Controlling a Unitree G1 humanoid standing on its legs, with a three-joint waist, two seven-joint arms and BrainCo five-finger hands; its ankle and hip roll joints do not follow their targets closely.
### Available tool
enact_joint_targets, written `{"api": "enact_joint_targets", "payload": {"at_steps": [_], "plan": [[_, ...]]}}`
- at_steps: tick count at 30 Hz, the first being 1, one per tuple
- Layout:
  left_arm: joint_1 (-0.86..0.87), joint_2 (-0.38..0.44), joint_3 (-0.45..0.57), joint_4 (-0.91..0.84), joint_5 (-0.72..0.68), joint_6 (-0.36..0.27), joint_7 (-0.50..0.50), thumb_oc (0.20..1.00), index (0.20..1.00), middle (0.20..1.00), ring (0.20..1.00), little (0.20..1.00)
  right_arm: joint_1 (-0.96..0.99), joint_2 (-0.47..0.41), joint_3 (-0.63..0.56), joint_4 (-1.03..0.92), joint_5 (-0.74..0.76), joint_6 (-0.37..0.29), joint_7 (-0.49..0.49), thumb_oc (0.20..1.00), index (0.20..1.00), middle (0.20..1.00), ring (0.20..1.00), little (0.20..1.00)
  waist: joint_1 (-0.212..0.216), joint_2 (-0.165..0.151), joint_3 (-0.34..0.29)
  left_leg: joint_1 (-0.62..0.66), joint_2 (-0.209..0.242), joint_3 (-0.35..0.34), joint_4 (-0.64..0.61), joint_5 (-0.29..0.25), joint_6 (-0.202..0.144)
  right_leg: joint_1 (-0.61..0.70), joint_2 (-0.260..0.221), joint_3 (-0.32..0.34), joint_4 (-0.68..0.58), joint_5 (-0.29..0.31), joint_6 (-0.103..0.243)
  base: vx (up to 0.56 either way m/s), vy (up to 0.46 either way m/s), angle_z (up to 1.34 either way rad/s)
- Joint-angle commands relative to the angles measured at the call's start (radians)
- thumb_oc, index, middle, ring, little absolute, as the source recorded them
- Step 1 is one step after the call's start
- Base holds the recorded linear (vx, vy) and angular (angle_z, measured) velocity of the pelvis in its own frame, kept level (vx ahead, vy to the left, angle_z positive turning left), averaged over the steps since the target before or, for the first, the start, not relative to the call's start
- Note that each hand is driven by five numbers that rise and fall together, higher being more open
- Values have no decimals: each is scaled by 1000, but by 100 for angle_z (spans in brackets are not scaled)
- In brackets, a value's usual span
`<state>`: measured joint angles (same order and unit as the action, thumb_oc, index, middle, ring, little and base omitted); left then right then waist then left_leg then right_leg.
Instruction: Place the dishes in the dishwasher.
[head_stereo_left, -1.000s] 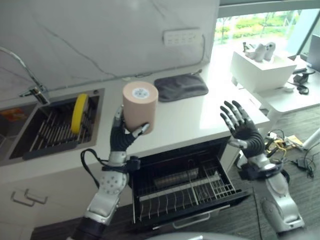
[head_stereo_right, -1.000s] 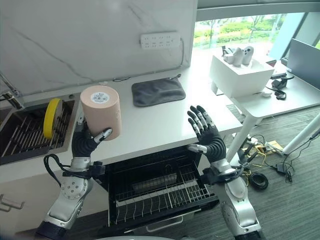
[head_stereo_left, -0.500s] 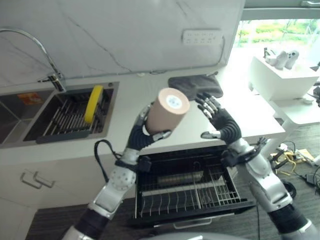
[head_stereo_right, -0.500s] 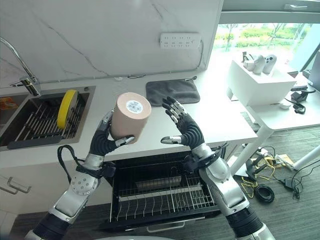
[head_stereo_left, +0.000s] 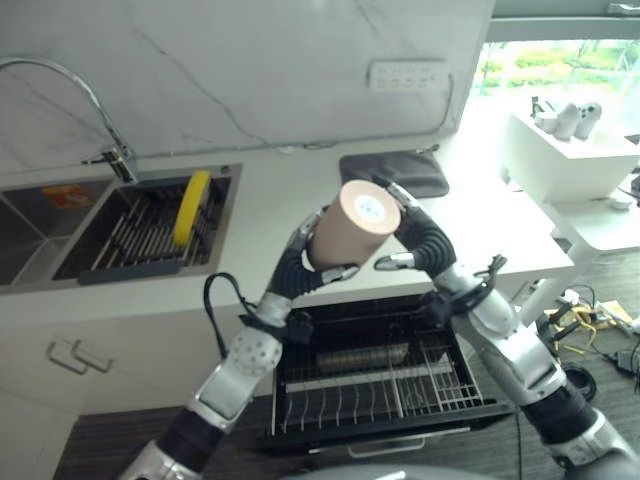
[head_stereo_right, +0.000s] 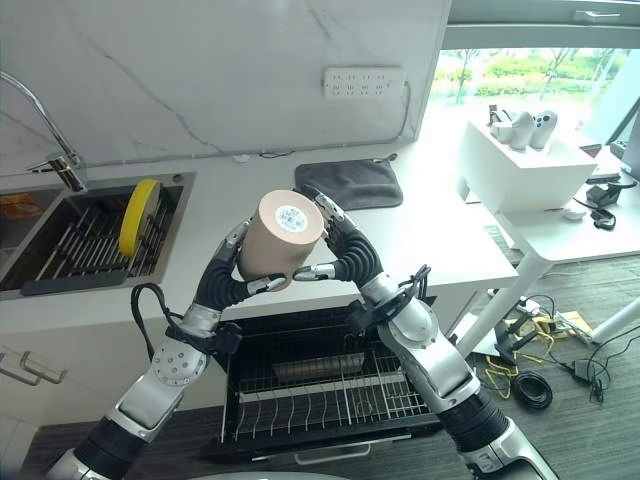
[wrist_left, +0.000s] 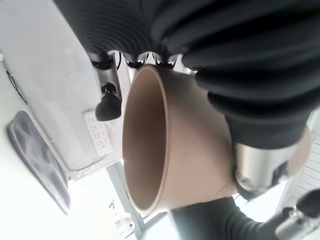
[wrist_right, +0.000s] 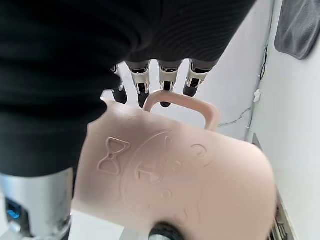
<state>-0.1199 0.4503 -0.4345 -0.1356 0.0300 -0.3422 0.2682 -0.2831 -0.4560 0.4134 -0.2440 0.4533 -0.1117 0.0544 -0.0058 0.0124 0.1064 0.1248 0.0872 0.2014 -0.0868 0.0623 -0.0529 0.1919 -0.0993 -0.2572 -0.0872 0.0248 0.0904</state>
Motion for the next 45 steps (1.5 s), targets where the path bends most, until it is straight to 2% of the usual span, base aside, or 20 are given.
{"api": "enact_joint_targets", "payload": {"at_steps": [1, 11, 16, 34, 35, 36, 37, 38, 45], "plan": [[-136, 11, -50, 35, 42, -22, -17, 200, 200, 200, 200, 200, -108, 43, 20, -51, 27, -28, 4, 1000, 1000, 1000, 1000, 1000, 30, -14, -2, 59, 38, 10, 50, -105, -29, -8, -69, -28, 53, -53, 52, 0, 0, 0], [-149, -1, -115, 21, 37, -29, -89, 200, 200, 200, 200, 200, -140, 56, 34, -56, 43, -9, -17, 1000, 1000, 1000, 1000, 1000, 31, -13, 3, 60, 36, 11, 51, -108, -23, -7, -72, -30, 59, -57, 52, 0, 0, 0], [-160, -4, -138, 24, 40, -19, -94, 200, 200, 200, 200, 200, -151, 59, 43, -52, 30, -6, -16, 1000, 1000, 1000, 1000, 1000, 30, -13, 5, 60, 37, 14, 51, -108, -22, -7, -72, -32, 60, -58, 52, 0, 0, 0], [-182, 4, -160, 20, 59, -4, -108, 200, 200, 200, 200, 200, -156, 66, 102, -27, 48, 73, 50, 1000, 1000, 1000, 1000, 1000, 36, -13, 11, 56, 35, 5, 60, -110, -18, -7, -70, -30, 75, -71, 44, 0, 0, 0], [-180, 4, -161, 20, 60, -6, -109, 200, 200, 200, 200, 200, -153, 67, 105, -25, 55, 74, 53, 862, 862, 862, 862, 862, 36, -13, 12, 56, 35, 3, 61, -109, -18, -7, -69, -30, 77, -71, 43, 0, 0, 0], [-180, 4, -162, 21, 60, -7, -109, 200, 200, 200, 200, 200, -150, 68, 106, -22, 53, 72, 53, 551, 551, 551, 551, 551, 36, -13, 12, 56, 35, 2, 61, -109, -18, -7, -69, -30, 78, -72, 43, 0, 0, 0], [-179, 5, -163, 20, 59, -8, -109, 200, 200, 200, 200, 200, -148, 68, 107, -20, 49, 69, 54, 479, 479, 479, 479, 479, 37, -13, 12, 56, 35, 2, 61, -109, -18, -7, -69, -30, 78, -72, 43, 0, 0, 0], [-177, 6, -163, 19, 59, -8, -109, 200, 200, 200, 200, 200, -145, 68, 109, -19, 44, 69, 57, 200, 200, 200, 200, 200, 37, -13, 12, 57, 36, 1, 62, -109, -17, -6, -68, -30, 80, -74, 42, 0, 0, 0], [-180, 10, -160, 16, 58, 2, -112, 200, 200, 200, 200, 200, -138, 68, 109, -11, 32, 45, 50, 200, 200, 200, 200, 200, 39, -12, 14, 53, 36, -8, 68, -111, -16, -8, -66, -28, 90, -81, 38, 18, 6, 7]]}}
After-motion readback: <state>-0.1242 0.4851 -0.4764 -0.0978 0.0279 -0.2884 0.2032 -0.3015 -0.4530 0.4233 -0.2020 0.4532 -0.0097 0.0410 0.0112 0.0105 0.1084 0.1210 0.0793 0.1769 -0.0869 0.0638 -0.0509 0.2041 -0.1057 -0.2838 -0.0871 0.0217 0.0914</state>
